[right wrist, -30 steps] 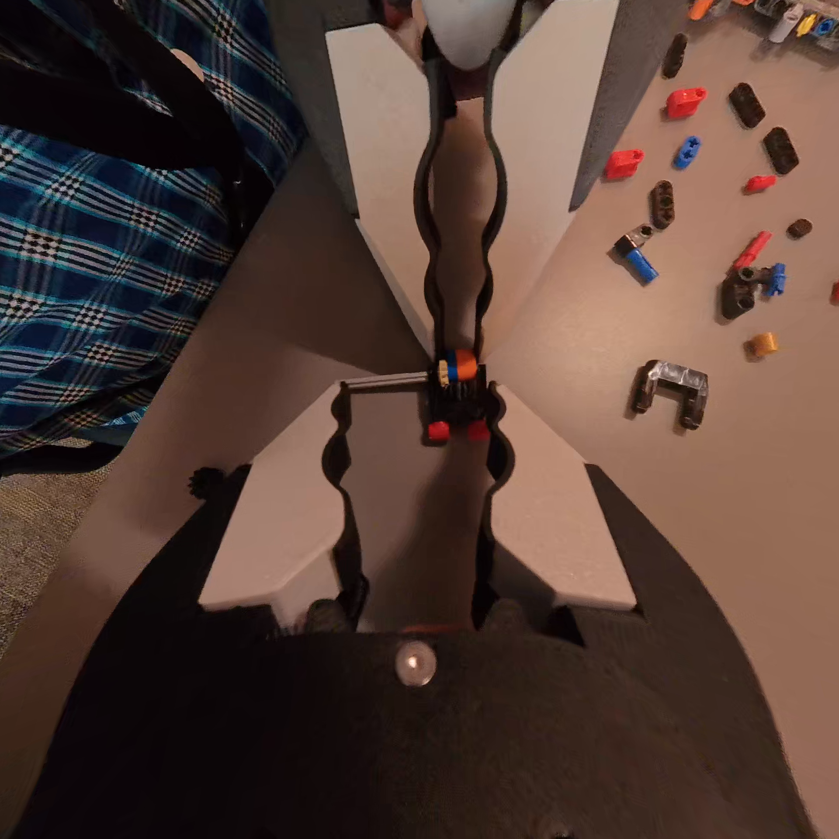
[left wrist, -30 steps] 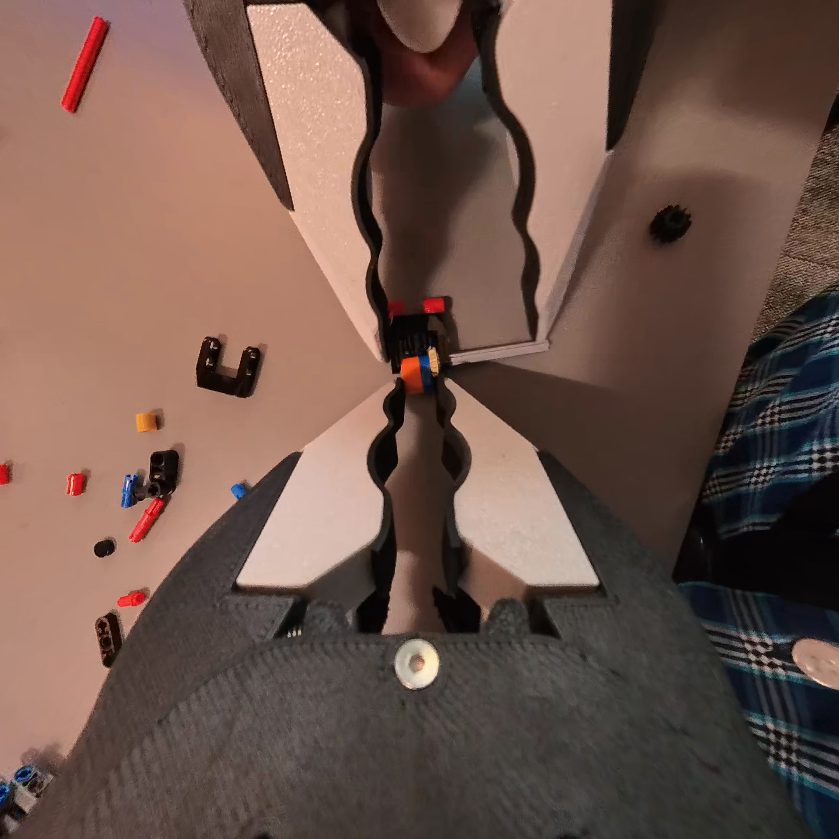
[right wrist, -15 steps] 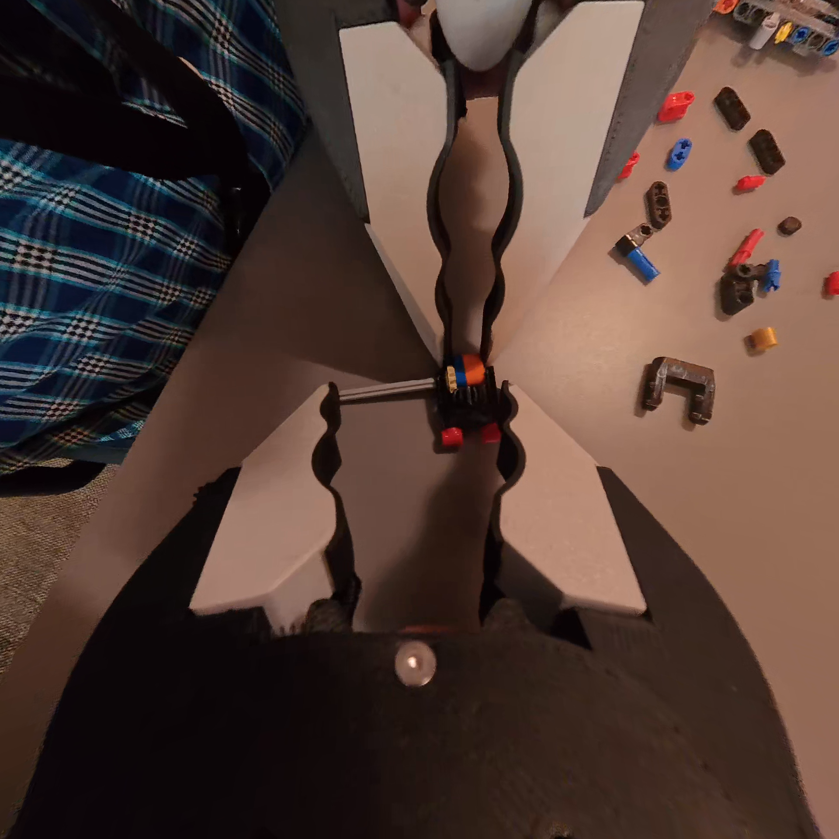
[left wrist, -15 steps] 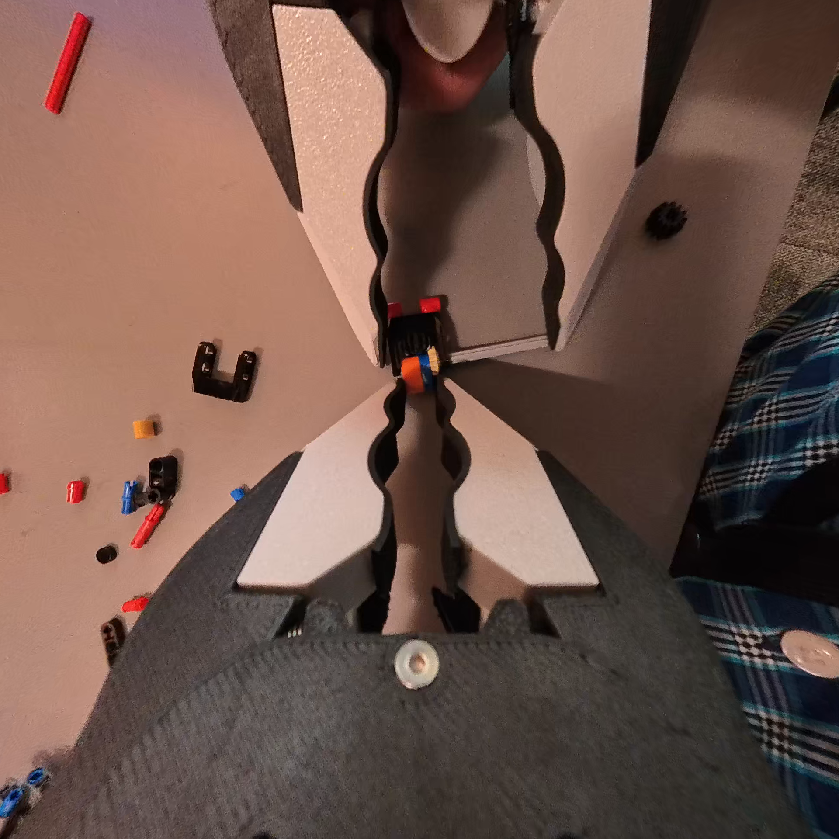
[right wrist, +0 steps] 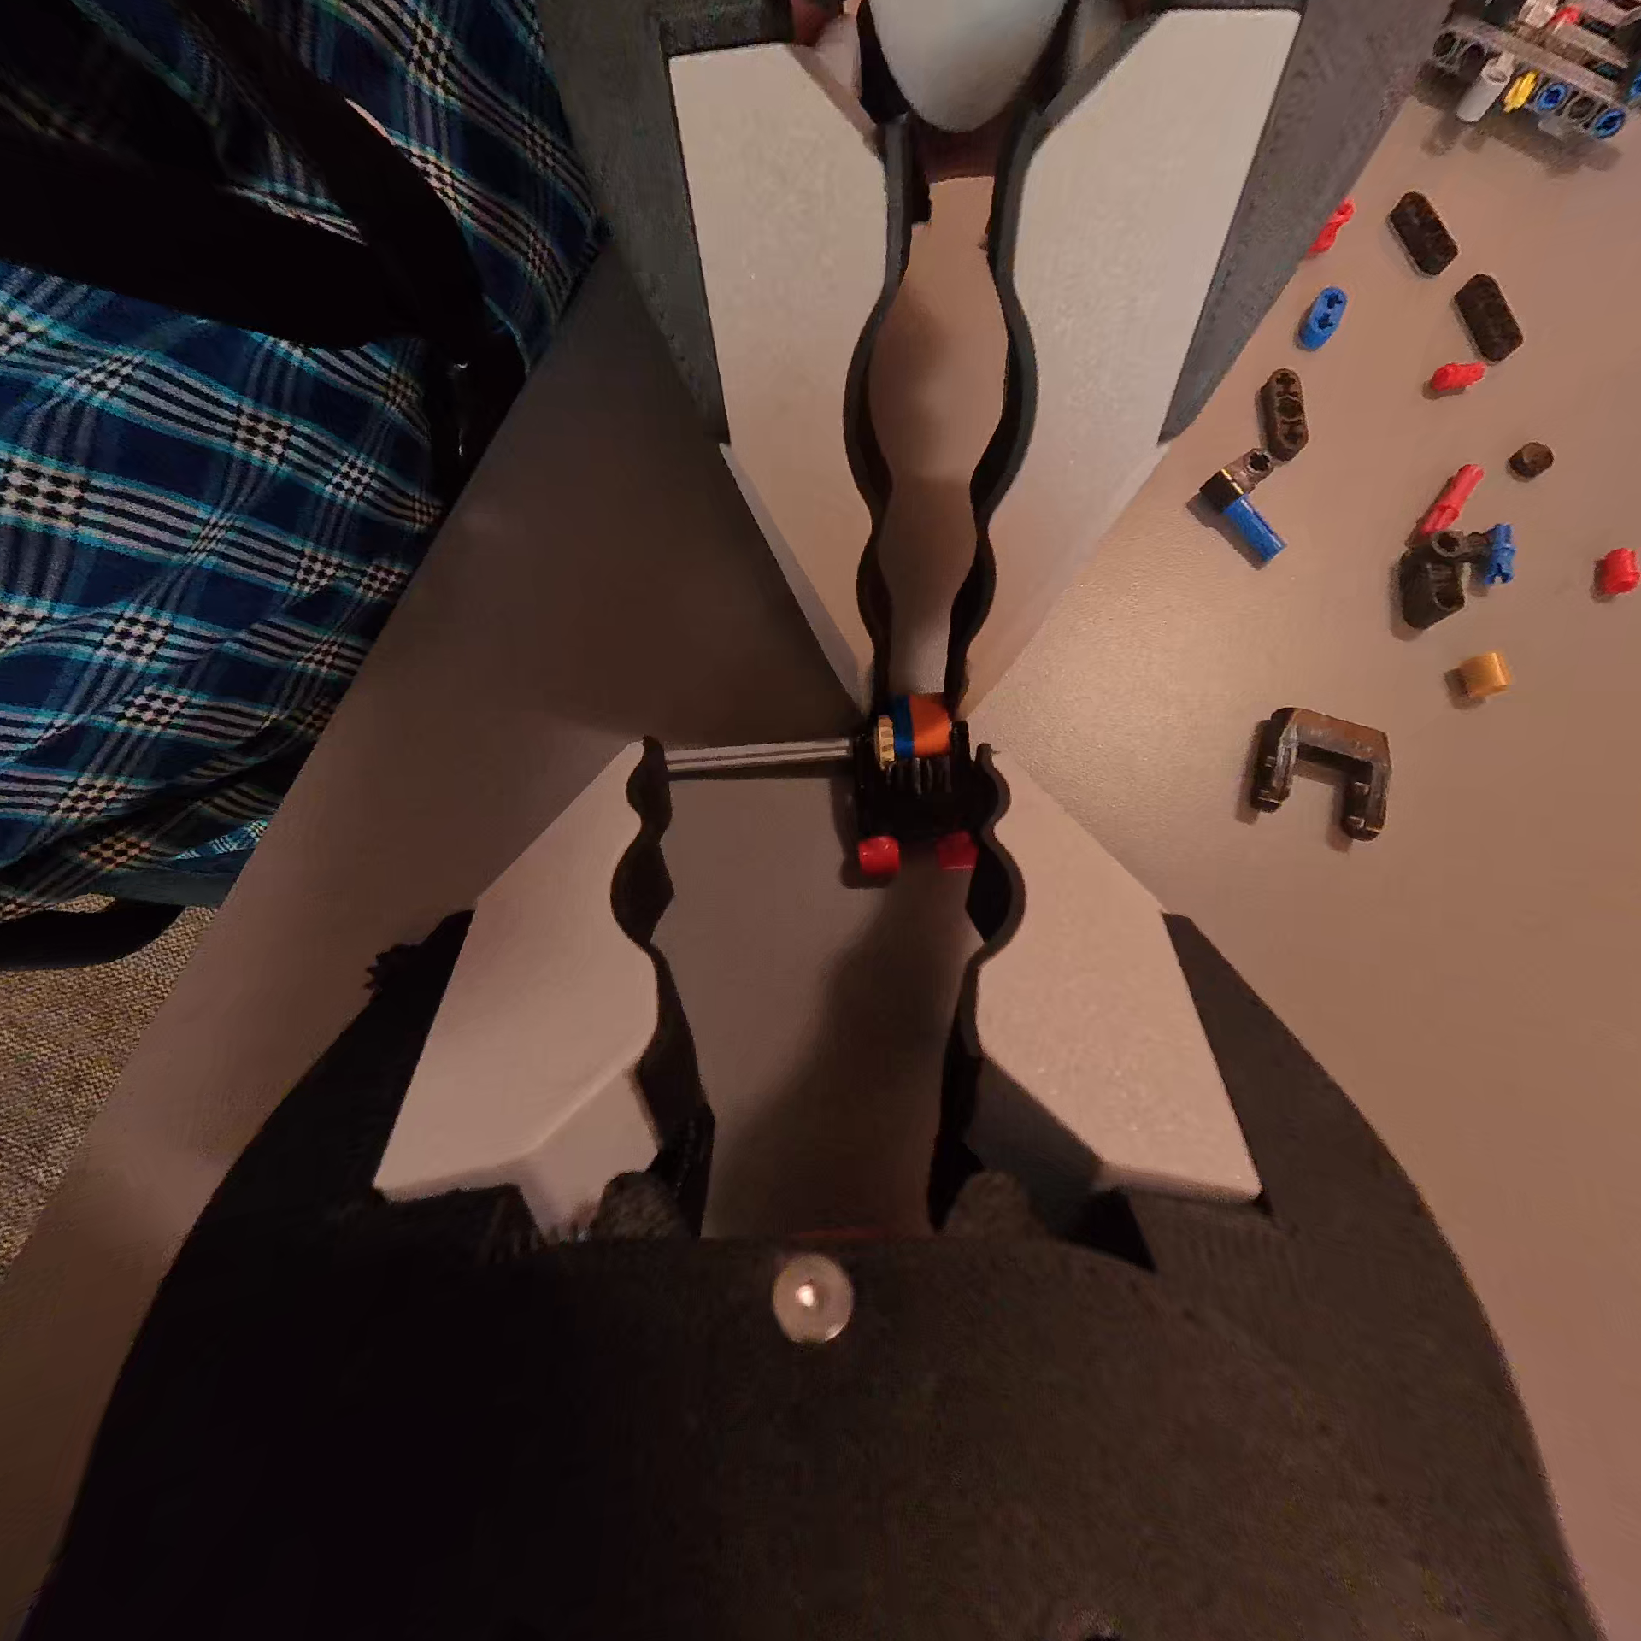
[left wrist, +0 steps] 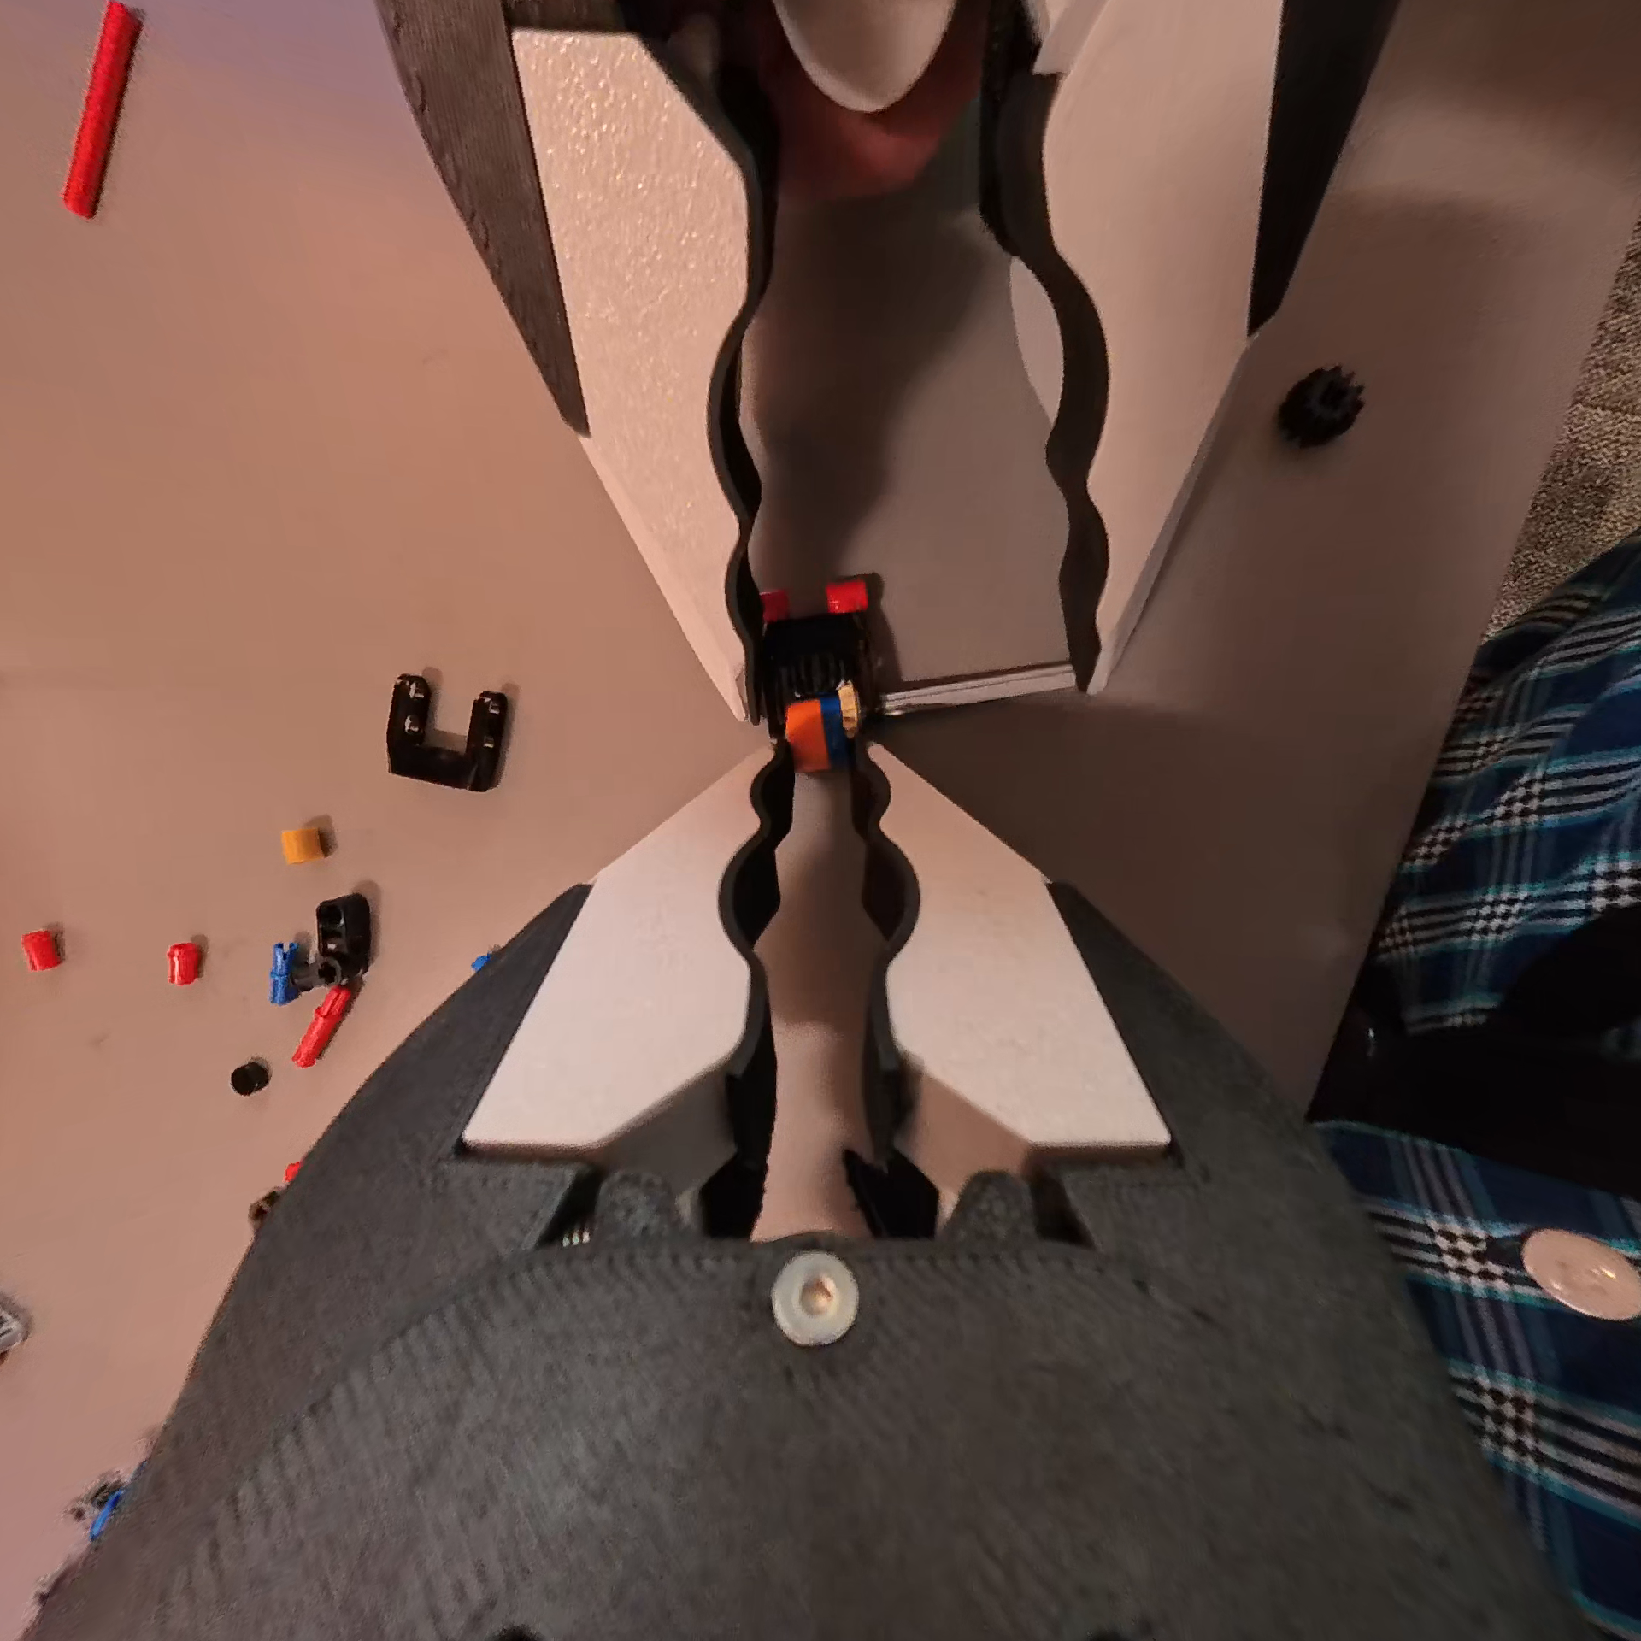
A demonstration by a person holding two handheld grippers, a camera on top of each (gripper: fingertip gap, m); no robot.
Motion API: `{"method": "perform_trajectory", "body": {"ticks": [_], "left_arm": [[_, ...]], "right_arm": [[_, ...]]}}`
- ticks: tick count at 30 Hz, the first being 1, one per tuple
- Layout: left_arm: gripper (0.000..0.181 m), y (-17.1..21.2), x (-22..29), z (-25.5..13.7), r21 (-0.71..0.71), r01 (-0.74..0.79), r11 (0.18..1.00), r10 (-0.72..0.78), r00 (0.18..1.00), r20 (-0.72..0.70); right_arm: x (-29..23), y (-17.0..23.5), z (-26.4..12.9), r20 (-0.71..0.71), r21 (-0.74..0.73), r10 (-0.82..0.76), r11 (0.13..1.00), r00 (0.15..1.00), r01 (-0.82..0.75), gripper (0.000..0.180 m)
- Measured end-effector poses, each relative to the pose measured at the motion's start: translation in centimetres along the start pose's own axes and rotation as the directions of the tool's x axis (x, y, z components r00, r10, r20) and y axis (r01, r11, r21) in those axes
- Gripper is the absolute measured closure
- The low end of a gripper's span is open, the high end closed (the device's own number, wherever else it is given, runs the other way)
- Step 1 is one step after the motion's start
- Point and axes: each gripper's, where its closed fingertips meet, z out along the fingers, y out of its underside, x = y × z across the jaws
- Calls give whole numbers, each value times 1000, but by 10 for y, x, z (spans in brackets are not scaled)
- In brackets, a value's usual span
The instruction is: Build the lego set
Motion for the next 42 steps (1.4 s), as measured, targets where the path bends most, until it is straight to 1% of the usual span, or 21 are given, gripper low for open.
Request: {"method": "perform_trajectory", "body": {"ticks": [1, 9, 11, 18, 19, 21, 22, 24, 25, 31, 36, 42], "left_arm": [[170, 0, 0, 0, 0, 5, 1000, -5, 1000, -6], [170, 0, 1, 0, 8, 28, 1000, -27, 999, -33], [170, 0, 1, 0, 5, 9, 1000, -9, 1000, -19], [170, 0, 1, 0, 21, 53, 998, -51, 996, -67], [170, 0, 1, 0, 20, 49, 999, -48, 997, -62], [170, 0, 1, 1, 25, 58, 998, -56, 996, -62], [170, 0, 1, 1, 28, 63, 998, -61, 996, -67], [170, -1, 2, 1, 32, 61, 998, -58, 995, -75], [170, -1, 3, 1, 33, 59, 998, -56, 996, -74], [170, -1, 3, 1, 48, 67, 997, -64, 995, -79], [170, -1, 3, 0, 49, 43, 998, -39, 997, -73], [171, -1, 3, 0, 26, -30, 999, 32, 996, -77]], "right_arm": [[0, 0, 0, 0, 1, 2, 1000, 1000, -2, 114], [0, -1, 1, -14, 2, -5, 1000, 1000, 5, 114], [0, -1, 1, -17, 3, -9, 1000, 1000, 9, 114], [0, 0, -1, -23, 1, 14, 1000, 1000, -14, 113], [0, -1, -1, -25, 2, 17, 1000, 1000, -17, 112], [-4, 1, -1, -12, -4, 17, 1000, 1000, -17, 103], [-4, 1, -2, -16, -2, 15, 1000, 1000, -15, 103], [-2, 1, -2, -22, 2, 23, 1000, 999, -23, 111], [-2, 1, -3, -21, 4, 20, 1000, 1000, -20, 112], [-2, 1, -3, -32, 3, 13, 1000, 999, -13, 113], [-2, 1, -2, -42, 2, 6, 1000, 999, -6, 114], [-2, 1, -2, -36, 2, 7, 1000, 999, -7, 114]]}}
